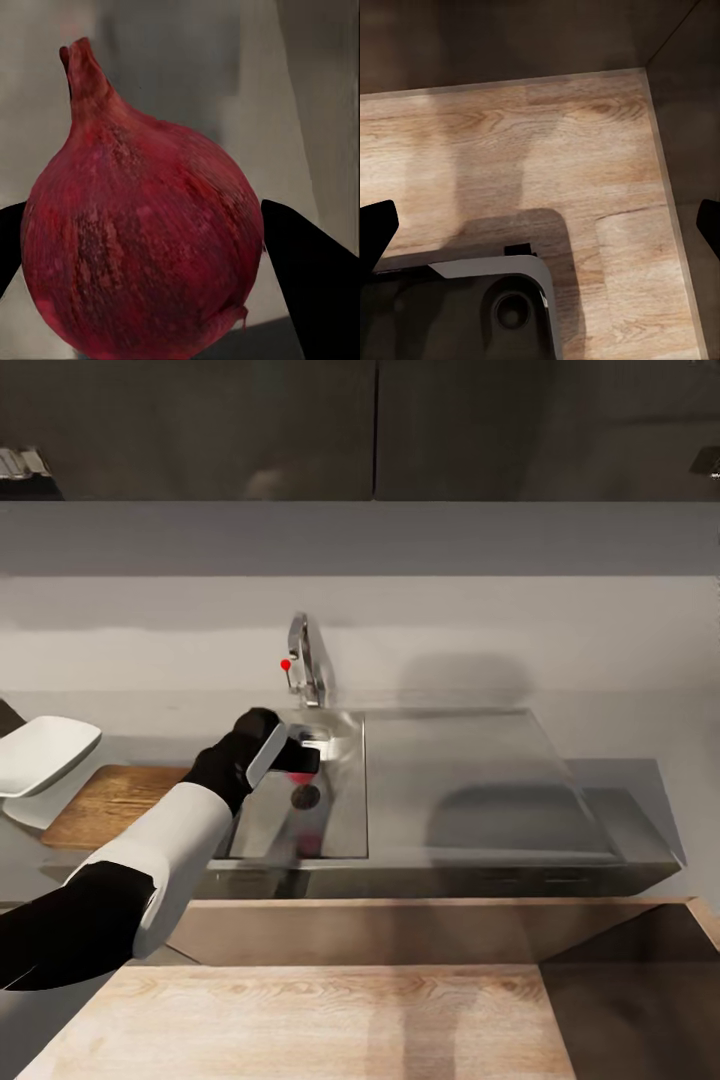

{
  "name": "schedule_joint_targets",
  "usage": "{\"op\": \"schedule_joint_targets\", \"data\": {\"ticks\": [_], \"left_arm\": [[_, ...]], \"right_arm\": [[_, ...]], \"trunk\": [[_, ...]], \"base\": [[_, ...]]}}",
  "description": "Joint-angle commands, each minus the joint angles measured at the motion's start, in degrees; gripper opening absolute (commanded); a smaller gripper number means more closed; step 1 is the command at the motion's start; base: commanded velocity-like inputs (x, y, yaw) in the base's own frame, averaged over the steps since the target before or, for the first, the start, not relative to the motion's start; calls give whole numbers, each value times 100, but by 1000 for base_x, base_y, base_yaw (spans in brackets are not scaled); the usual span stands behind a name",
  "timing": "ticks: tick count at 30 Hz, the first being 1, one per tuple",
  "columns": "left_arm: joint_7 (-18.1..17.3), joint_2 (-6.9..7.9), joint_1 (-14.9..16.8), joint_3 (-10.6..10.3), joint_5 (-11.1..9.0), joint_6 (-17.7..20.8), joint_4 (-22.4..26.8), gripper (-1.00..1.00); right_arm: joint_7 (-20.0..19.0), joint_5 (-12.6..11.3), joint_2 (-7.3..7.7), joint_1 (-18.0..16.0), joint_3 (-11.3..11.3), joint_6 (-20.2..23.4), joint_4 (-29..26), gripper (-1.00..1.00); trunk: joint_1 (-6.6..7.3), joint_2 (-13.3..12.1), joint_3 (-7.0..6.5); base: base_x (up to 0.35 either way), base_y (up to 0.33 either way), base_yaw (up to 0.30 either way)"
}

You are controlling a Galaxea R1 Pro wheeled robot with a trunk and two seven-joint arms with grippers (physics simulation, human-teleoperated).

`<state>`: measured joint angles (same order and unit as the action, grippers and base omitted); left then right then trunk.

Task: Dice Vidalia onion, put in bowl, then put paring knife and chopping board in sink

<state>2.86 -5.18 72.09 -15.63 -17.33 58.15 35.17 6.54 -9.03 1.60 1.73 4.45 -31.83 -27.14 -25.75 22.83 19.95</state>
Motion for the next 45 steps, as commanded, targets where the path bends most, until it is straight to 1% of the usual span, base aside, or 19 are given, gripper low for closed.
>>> {"op": "schedule_joint_targets", "data": {"ticks": [1,3,4,5,7,12,14,18,24,26,28,29,31,38,45], "left_arm": [[30,4,-51,-18,-34,19,160,-100],[30,8,-172,-19,-34,20,436,-100],[30,12,-302,-16,-34,20,750,-100],[30,19,-379,-15,-34,20,947,-100],[30,74,-493,-12,-34,20,1266,-100],[30,210,-637,-10,-34,21,1629,-100],[30,302,-745,-10,-34,21,1849,-100],[30,369,-830,-10,-37,21,2088,-100],[30,444,-944,-10,-42,21,2398,-100],[30,459,-978,-10,-46,21,2609,-100],[30,462,-1049,-10,-49,21,2751,-100],[30,464,-1175,-10,-50,21,2917,-100],[30,465,-1245,-10,-51,21,3047,-100],[30,465,-1300,-10,-51,21,3149,-100],[30,465,-1309,-10,-51,21,3334,-100]], "right_arm": [[36,-46,7,3,47,-7,-11,100],[34,-45,7,3,47,-7,-11,100],[33,-46,7,3,47,-7,-11,100],[32,-46,7,2,47,-7,-11,100],[33,-45,7,3,47,-7,-11,100],[32,-46,7,3,47,-7,-10,100],[32,-42,7,3,47,-7,-1,100],[32,-40,7,3,47,-7,9,100],[32,-39,7,3,47,-7,23,100],[32,-39,7,3,47,-7,24,100],[32,-38,7,3,47,-7,24,100],[32,-39,7,3,47,-7,25,100],[33,-39,7,2,47,-7,25,100],[32,-38,7,3,47,-7,32,100],[32,-37,7,2,47,-7,33,100]], "trunk": [[-4,9,-1],[-4,9,-19],[-4,9,-28],[-4,9,-37],[-4,9,-55],[-4,9,-100],[-4,9,-118],[-4,9,-154],[-4,9,-209],[-4,9,-227],[-4,9,-245],[-4,9,-254],[-4,9,-272],[-4,9,-335],[-4,9,-399]], "base": [[0,0,0],[0,0,0],[0,0,0],[0,0,0],[0,0,0],[0,0,0],[0,0,0],[-14,36,0],[-122,195,0],[-215,217,0],[-228,218,0],[-223,228,0],[-215,236,0],[-191,249,0],[-33,296,0]]}}
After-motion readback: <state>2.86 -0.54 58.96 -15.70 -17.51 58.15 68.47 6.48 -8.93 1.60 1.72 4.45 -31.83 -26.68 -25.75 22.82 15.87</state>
